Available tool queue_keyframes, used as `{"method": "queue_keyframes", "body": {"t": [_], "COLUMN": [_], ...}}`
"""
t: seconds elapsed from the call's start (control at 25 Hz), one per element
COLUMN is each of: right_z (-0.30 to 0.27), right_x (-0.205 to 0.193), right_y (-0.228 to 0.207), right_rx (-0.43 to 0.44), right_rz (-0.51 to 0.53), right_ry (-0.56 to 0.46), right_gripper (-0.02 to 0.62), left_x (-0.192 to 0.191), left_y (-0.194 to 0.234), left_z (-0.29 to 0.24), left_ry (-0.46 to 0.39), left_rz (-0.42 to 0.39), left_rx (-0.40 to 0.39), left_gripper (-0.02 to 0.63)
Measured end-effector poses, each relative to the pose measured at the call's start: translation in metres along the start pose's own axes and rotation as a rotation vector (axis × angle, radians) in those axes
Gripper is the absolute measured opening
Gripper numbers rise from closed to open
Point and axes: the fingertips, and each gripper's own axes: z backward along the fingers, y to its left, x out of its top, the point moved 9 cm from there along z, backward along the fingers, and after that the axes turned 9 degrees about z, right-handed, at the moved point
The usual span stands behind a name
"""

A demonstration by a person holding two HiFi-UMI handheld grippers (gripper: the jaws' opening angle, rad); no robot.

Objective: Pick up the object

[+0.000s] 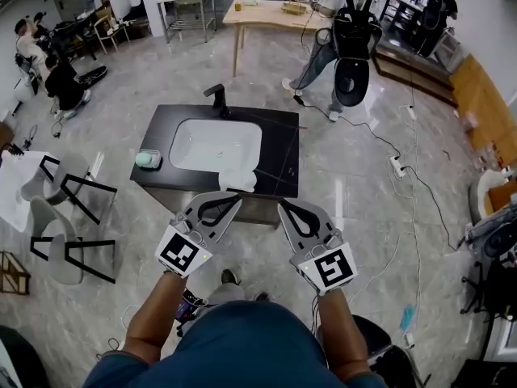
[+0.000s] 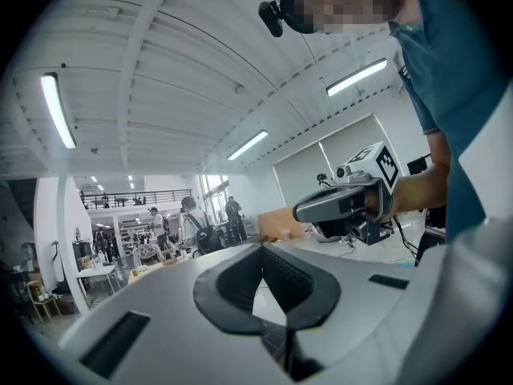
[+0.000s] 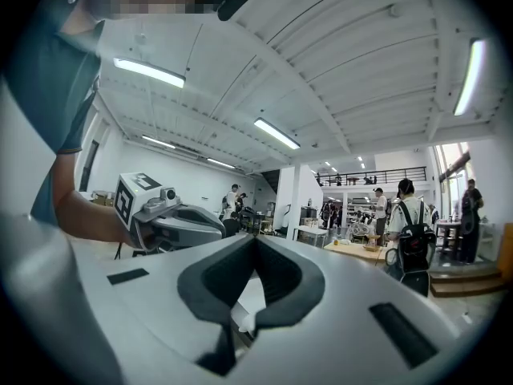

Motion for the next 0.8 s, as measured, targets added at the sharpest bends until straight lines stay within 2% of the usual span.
{"method": "queue_keyframes", "body": {"t": [0.4,0.8], "right_z": [-0.058,-0.101], "right_x": [-0.003,-0.009], "right_y": [-0.007,-0.006], "right_rx": [-0.062,-0.083], "right_rz": [0.018,0.025], "right_ry": [0.046,0.091], "right_gripper": [0.014,0.014], "left_x": [-0.027,-0.054], "left_y": [0.062,0.105], "left_z": [-0.013,-0.022], "left_ry": [-0.008,-0.033], "left_rz": [0.049,0.133], "left_rx": [-0.070,-0.095], "left_gripper": [0.003,0.003]}}
